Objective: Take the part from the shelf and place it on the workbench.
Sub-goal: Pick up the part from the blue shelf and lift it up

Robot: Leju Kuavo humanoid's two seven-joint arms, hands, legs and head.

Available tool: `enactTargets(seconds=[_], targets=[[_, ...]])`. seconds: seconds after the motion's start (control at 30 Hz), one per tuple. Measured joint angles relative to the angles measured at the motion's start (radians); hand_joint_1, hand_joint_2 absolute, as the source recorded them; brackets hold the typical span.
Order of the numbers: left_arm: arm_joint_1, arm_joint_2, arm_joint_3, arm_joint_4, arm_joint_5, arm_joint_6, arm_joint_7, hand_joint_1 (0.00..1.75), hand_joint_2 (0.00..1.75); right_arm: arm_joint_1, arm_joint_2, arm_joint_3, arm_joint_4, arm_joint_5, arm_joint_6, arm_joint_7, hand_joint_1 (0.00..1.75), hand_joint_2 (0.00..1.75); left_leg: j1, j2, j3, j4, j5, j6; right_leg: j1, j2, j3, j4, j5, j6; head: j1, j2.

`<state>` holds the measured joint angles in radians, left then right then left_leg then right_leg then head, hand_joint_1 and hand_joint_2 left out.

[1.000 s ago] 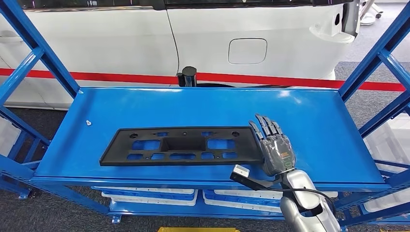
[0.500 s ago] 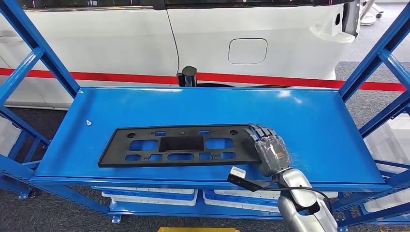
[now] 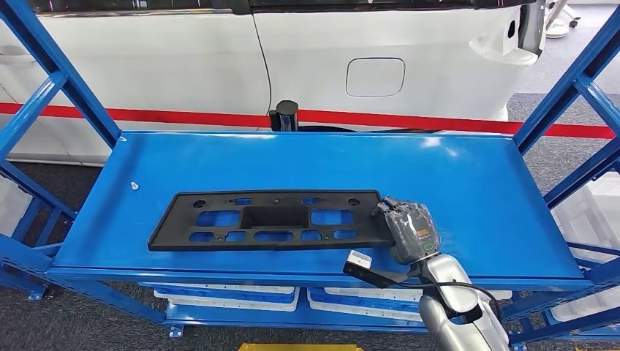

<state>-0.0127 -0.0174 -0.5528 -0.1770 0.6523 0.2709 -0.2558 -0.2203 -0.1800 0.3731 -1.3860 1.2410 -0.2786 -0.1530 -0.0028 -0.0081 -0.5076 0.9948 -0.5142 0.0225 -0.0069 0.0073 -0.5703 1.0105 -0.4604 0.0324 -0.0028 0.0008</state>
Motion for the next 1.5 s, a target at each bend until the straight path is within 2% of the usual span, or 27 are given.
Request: enactTargets(seconds=[0.03,0.17,0.53,0.77,1.0,1.27,1.5], targets=[[0.0,0.0,0.0,0.0,0.001,0.001,0.0,0.0,0.0,-0.001,0.0,0.0,0.0,0.0,-0.001,0.0,1.5,1.75,0.0,0.0,0.0,0.0,0.0,0.0,0.0,0.0,0.0,0.0,0.0,0.0,0.0,0.0],[0.0,-0.001,0.0,0.0,0.003,0.001,-0.008,0.0,1.75,-0.002,0.001,0.0,-0.001,-0.001,-0.004,0.002,1.63,1.75,0.0,0.0,0.0,0.0,0.0,0.0,0.0,0.0,0.0,0.0,0.0,0.0,0.0,0.0],[-0.001,-0.001,0.0,0.0,-0.004,0.007,-0.021,0.0,1.75,0.003,0.003,0.0,-0.005,0.0,-0.012,0.013,1.75,1.75,0.0,0.0,0.001,0.0,0.0,0.0,0.0,0.0,0.0,0.0,0.0,0.0,0.0,0.0],[-0.004,-0.005,0.0,0.001,-0.004,0.046,-0.025,0.0,1.75,0.039,0.006,-0.025,-0.033,-0.021,-0.077,0.035,1.75,1.75,0.0,0.0,0.0,0.0,0.0,0.0,0.0,0.0,0.0,0.0,0.0,0.0,0.0,0.0],[-0.004,-0.009,0.0,0.004,-0.003,0.045,-0.015,0.0,1.75,0.098,0.031,-0.113,-0.137,-0.156,-0.166,0.036,1.75,1.75,0.0,-0.001,-0.003,0.0,0.0,0.0,-0.002,-0.001,-0.003,0.0,0.0,0.0,0.0,0.0],[-0.005,-0.012,0.002,0.006,0.013,0.052,-0.012,0.0,1.75,0.13,0.071,-0.201,-0.263,-0.35,-0.163,0.008,1.75,1.75,0.0,-0.001,-0.005,0.0,0.0,0.0,-0.002,0.0,-0.005,0.0,0.0,0.0,0.0,0.0],[-0.009,-0.018,0.006,0.007,0.018,0.06,-0.001,0.0,1.75,0.131,0.093,-0.239,-0.311,-0.445,-0.161,-0.022,1.75,1.75,0.0,0.0,-0.005,0.0,0.0,0.0,-0.002,0.0,-0.005,0.0,0.0,0.0,0.0,0.0]])
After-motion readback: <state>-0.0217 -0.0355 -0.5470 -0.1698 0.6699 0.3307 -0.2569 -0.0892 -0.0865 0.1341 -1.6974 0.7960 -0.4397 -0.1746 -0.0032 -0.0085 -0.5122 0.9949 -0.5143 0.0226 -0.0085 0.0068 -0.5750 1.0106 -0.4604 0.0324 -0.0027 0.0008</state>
